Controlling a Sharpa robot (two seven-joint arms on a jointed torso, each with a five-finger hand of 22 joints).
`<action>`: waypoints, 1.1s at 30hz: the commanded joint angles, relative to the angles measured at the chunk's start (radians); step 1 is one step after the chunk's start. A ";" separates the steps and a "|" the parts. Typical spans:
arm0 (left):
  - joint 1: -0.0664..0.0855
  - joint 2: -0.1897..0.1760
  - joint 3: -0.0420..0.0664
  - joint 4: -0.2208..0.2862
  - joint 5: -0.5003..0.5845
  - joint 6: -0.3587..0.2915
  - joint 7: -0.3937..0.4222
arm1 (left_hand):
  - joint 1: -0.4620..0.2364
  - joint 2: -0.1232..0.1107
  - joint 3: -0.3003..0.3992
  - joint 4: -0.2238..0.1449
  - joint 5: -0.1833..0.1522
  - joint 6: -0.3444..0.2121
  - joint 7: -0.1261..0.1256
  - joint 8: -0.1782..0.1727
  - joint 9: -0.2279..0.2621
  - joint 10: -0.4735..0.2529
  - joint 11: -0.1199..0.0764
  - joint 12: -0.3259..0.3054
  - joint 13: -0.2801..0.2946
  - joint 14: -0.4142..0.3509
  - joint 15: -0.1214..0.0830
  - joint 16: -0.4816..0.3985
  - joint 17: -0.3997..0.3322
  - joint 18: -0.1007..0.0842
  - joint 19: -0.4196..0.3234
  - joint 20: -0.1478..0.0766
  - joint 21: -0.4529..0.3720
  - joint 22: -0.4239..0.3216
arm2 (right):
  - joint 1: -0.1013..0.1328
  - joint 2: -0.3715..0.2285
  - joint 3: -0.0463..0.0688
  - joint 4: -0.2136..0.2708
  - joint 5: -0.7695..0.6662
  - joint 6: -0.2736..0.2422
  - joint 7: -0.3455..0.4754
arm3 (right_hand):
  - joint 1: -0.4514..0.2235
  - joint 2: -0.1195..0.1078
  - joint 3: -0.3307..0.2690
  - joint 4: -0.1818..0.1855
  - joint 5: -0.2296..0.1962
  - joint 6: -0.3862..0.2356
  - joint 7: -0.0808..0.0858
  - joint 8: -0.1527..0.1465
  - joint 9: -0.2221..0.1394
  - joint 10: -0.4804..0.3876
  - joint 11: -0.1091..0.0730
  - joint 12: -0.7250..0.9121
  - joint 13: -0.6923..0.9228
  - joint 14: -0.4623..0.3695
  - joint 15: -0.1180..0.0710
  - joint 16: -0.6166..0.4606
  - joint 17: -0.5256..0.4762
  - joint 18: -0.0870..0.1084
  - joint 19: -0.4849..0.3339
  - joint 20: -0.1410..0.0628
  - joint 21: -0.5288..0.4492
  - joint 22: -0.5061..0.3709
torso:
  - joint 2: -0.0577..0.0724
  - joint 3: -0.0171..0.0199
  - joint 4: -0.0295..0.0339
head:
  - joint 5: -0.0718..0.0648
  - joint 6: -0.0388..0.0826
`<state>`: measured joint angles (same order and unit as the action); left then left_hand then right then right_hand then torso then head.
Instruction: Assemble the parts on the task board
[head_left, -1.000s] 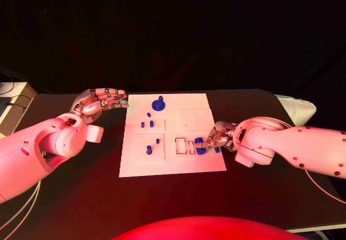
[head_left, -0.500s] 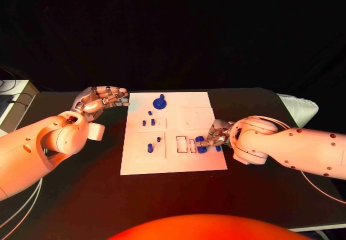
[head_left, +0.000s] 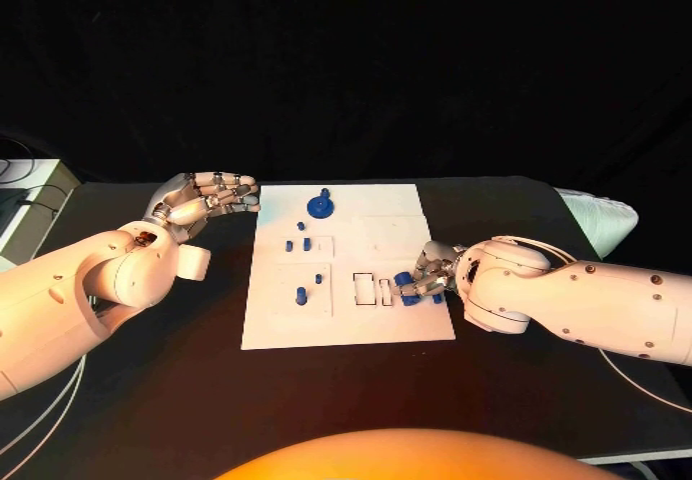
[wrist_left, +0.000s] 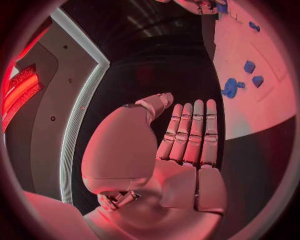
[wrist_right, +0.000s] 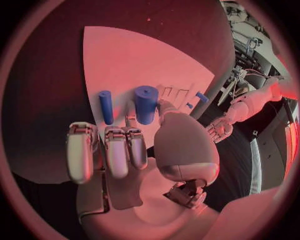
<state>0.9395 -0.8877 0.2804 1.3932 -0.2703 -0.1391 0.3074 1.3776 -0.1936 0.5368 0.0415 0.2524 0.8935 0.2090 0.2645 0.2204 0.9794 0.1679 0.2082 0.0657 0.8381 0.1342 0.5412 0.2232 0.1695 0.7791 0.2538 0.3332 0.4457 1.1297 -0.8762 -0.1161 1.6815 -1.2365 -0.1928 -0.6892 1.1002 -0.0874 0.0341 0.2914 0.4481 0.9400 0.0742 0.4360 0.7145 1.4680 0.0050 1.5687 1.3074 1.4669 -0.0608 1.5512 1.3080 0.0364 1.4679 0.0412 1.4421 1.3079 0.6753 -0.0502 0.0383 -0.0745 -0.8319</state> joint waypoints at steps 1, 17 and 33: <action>0.000 -0.001 0.001 0.003 0.005 0.014 -0.001 | -0.003 -0.003 0.006 -0.001 0.003 -0.009 0.003 -0.005 -0.002 0.006 0.001 0.004 -0.001 0.002 0.001 -0.006 0.000 0.012 0.006 -0.001 -0.005 -0.002 | -0.007 -0.003 -0.004 0.005 0.047 -0.022 0.000 | 0.037 0.014 0.031 -0.001 0.077 -0.007 -0.001 -0.012 0.001 0.103 -0.008 0.002 0.263 0.091 -0.008 0.003 0.199 -0.014 0.082 -0.008 0.008 0.232 | 0.000 0.0008 -0.0003 | 0.000 0.003; 0.000 0.002 0.000 0.000 0.007 0.015 -0.004 | -0.002 -0.003 0.007 0.000 0.003 -0.010 0.005 -0.005 -0.002 0.005 0.002 0.004 -0.001 0.002 0.001 -0.007 -0.001 0.011 0.007 -0.001 -0.006 -0.003 | 0.041 -0.031 0.005 0.070 0.271 -0.140 0.022 | 0.063 0.024 0.075 0.000 0.113 0.011 -0.006 -0.020 0.001 0.103 -0.012 0.002 0.263 0.091 -0.011 0.003 0.198 -0.016 0.084 -0.010 0.018 0.235 | 0.001 0.0004 0.0002 | 0.003 0.004; 0.000 0.009 0.000 -0.003 0.003 0.023 -0.008 | -0.008 -0.008 0.003 0.004 0.002 -0.009 0.003 -0.005 -0.003 0.004 0.003 0.003 -0.001 -0.001 0.003 -0.009 -0.001 0.011 0.009 0.000 -0.011 -0.007 | 0.050 0.057 0.005 0.039 0.349 -0.130 0.031 | 0.046 0.020 0.079 0.001 0.105 0.018 -0.005 -0.027 -0.002 0.103 -0.012 0.002 0.263 0.089 -0.011 0.000 0.191 -0.015 0.083 -0.010 0.013 0.234 | 0.001 -0.0007 0.0023 | 0.010 0.003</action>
<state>0.9394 -0.8812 0.2802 1.3878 -0.2694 -0.1351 0.2964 1.3774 -0.1938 0.5368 0.0414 0.2523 0.8899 0.2127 0.2645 0.2187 0.9794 0.1679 0.2082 0.0657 0.8381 0.1343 0.5372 0.2231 0.1695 0.7789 0.2538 0.3283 0.4402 1.1825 -0.8238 -0.1104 1.7247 -0.9073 -0.3258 -0.6729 1.1386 -0.0780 0.1081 0.2936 0.5551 0.9414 0.0806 0.4135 0.7128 1.4681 -0.0020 1.5686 1.3078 1.4668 -0.0680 1.5511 1.3078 0.0368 1.4643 0.0377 1.4536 1.3076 0.6765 -0.0506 0.0389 -0.0655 -0.8282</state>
